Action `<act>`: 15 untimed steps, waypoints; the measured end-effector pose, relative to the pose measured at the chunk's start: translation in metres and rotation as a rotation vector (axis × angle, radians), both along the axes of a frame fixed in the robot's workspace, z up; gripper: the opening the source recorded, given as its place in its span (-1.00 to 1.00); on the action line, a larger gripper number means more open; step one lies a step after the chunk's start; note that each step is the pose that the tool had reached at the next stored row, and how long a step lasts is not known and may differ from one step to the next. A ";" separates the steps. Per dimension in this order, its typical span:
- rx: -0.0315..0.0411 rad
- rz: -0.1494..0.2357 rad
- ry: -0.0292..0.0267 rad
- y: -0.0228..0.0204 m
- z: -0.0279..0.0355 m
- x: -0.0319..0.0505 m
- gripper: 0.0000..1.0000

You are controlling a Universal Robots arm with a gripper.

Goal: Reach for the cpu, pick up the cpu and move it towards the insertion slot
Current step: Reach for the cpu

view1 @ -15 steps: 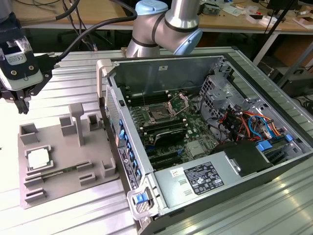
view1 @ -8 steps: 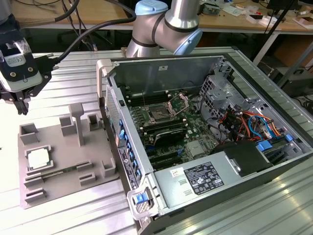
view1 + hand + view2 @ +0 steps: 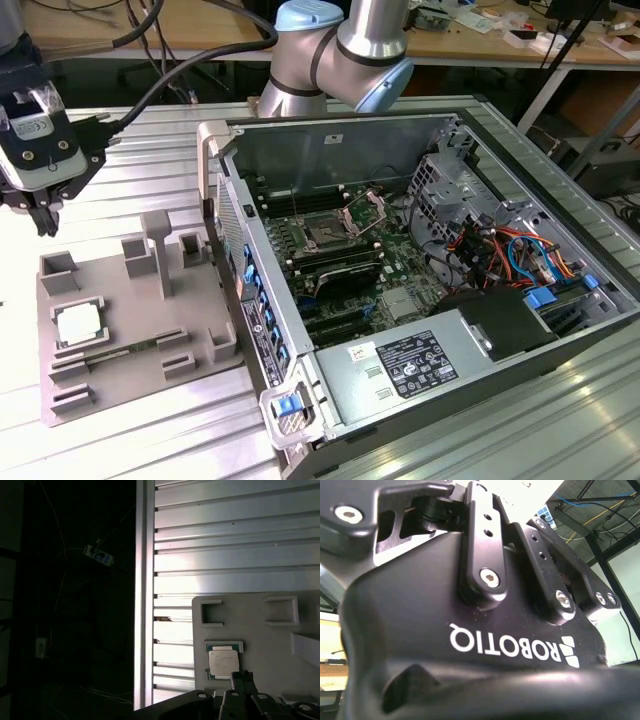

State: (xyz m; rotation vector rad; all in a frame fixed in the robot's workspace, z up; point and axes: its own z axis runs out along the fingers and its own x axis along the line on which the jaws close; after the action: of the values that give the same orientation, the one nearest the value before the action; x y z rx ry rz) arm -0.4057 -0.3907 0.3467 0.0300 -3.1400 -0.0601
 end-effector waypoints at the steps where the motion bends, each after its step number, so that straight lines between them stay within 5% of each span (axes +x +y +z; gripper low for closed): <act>1: -0.0001 0.000 0.0000 0.0000 -0.0004 -0.0001 -0.79; 15: 0.0000 0.000 0.0000 0.0000 -0.0043 -0.0010 -0.79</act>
State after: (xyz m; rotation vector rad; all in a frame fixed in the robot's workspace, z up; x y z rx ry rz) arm -0.4067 -0.3907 0.3423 0.0301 -3.1401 -0.0600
